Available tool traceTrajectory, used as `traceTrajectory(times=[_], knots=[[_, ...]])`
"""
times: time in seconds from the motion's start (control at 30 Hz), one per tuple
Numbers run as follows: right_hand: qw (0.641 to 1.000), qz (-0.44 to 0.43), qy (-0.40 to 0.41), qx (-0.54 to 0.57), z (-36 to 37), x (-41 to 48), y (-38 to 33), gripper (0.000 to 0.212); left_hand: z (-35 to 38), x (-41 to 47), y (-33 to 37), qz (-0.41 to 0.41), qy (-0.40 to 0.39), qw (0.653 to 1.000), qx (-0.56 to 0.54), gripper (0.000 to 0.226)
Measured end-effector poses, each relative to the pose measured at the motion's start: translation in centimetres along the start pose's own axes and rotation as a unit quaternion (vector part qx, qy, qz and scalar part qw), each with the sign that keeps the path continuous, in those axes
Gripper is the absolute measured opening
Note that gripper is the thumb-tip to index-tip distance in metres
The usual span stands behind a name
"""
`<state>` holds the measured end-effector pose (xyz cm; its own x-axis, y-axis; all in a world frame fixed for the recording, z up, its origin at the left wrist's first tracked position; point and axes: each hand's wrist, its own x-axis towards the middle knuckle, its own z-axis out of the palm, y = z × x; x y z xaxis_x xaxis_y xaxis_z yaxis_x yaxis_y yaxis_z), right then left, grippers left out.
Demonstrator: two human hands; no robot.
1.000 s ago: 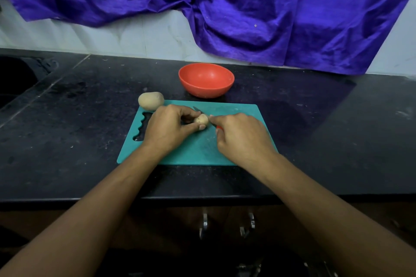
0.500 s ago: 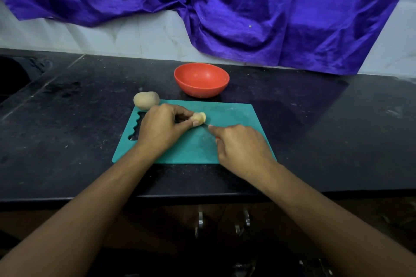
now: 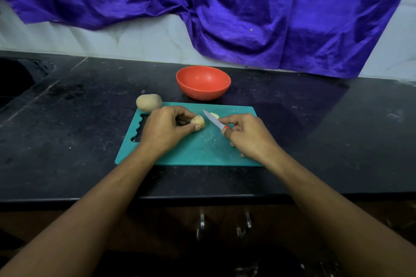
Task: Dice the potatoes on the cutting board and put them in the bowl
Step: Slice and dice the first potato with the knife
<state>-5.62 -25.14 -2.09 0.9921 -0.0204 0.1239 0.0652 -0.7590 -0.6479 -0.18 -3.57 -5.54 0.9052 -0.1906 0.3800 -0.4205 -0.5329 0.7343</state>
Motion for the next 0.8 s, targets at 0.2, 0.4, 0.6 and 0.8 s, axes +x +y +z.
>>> traceTrajectory(times=[0.2,0.4,0.6,0.8], knots=[[0.989,-0.067,0.034,-0.127,-0.6,-1.8,-2.4,0.041,0.0,0.0,0.0,-0.001,0.005,1.000,0.007,0.026],[0.974,-0.077,0.030,-0.212,-0.6,-2.8,-4.4,0.043,0.0,0.0,-0.1,0.007,0.009,1.000,0.016,0.027],[0.974,-0.076,0.029,-0.212,-0.9,-2.7,-4.6,0.043,0.1,0.0,-0.2,0.009,0.017,1.000,0.022,0.027],[0.968,-0.079,0.020,-0.236,-0.7,-2.7,-4.6,0.043,0.0,-0.1,0.1,0.015,0.024,0.999,0.032,0.025]])
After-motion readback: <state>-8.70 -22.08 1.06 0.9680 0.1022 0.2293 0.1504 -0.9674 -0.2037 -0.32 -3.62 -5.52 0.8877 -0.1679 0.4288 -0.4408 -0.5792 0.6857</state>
